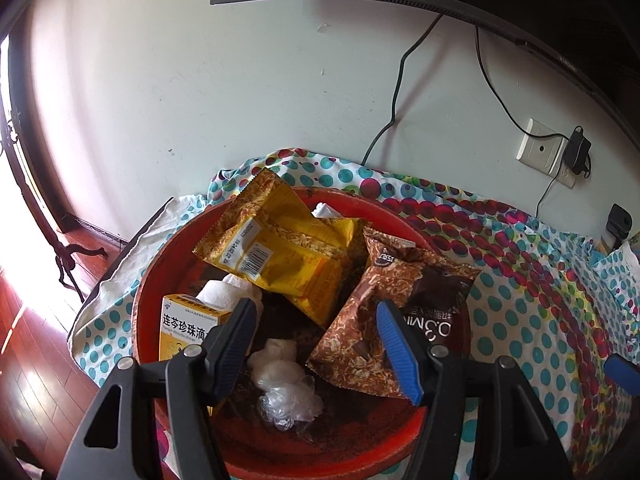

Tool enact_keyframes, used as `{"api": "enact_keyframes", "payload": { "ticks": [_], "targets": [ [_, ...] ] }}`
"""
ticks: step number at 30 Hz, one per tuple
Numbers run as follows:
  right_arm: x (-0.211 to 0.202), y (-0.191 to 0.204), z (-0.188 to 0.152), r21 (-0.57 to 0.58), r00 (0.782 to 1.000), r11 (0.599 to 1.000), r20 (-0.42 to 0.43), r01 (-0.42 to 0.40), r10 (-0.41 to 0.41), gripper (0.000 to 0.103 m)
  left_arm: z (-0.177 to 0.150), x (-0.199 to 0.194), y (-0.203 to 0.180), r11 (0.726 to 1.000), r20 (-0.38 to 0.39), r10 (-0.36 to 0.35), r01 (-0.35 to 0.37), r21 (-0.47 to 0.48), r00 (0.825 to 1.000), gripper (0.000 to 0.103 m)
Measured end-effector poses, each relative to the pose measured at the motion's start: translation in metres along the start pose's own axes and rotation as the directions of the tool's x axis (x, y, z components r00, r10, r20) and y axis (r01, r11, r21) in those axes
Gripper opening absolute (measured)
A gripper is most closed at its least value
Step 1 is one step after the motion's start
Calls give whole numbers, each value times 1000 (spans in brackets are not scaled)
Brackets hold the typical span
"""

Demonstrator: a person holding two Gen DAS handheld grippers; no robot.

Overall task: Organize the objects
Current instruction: 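Release the brown snack bag into the tray and withdraw the right gripper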

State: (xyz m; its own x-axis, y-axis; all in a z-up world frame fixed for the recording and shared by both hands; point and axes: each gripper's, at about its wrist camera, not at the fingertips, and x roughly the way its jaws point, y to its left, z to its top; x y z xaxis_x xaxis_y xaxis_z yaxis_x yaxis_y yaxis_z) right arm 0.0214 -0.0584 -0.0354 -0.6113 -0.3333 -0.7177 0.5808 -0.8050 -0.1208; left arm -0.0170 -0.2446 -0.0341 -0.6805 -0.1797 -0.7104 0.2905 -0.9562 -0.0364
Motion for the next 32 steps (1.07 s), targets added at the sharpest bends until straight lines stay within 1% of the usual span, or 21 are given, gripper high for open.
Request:
{"api": "enact_keyframes", "payload": {
  "ticks": [2,4,7,10,12,14,16,21,25,29,32],
  "targets": [
    [-2,-2,-2,-10,1000,1000,0,17,-17,103,0,-5,-11,999,-5,16,-16,29,1000,66],
    [-4,-5,-4,-19,1000,999,-3,31,-31,103,0,-9,-17,1000,-15,6,-5,30,1000,67],
    [-6,-12,-6,21,1000,1000,-9,4,-4,103,-3,-12,-21,1000,-34,-3,4,8,999,67],
    [-4,-14,-7,42,999,999,-27,-17,19,103,-11,-9,-26,999,-51,26,-24,33,998,67],
    [-2,-11,-8,36,999,999,-31,-15,16,103,-16,-6,-26,999,-68,41,-39,25,997,67],
    [-1,-8,-9,30,999,999,-34,-23,24,103,-17,0,-23,1000,-99,13,-13,1,995,67],
    [1,-5,-9,14,999,1000,-39,-18,18,103,-18,4,-18,999,-119,-6,2,-37,993,70],
    [8,0,-8,4,998,1000,-56,-23,23,103,-19,6,-16,999,-121,29,-31,-17,992,72],
    [14,3,-7,7,997,1000,-72,-27,27,103,-19,4,-14,1000,-105,2,-4,-18,995,72],
    [17,6,-6,-8,997,1000,-76,-23,23,103,-18,1,-21,1000,-83,19,-18,20,996,72],
    [15,8,-5,-13,997,1000,-69,-17,17,103,-16,-2,-23,1000,-81,7,-5,23,997,72]
  ]
}}
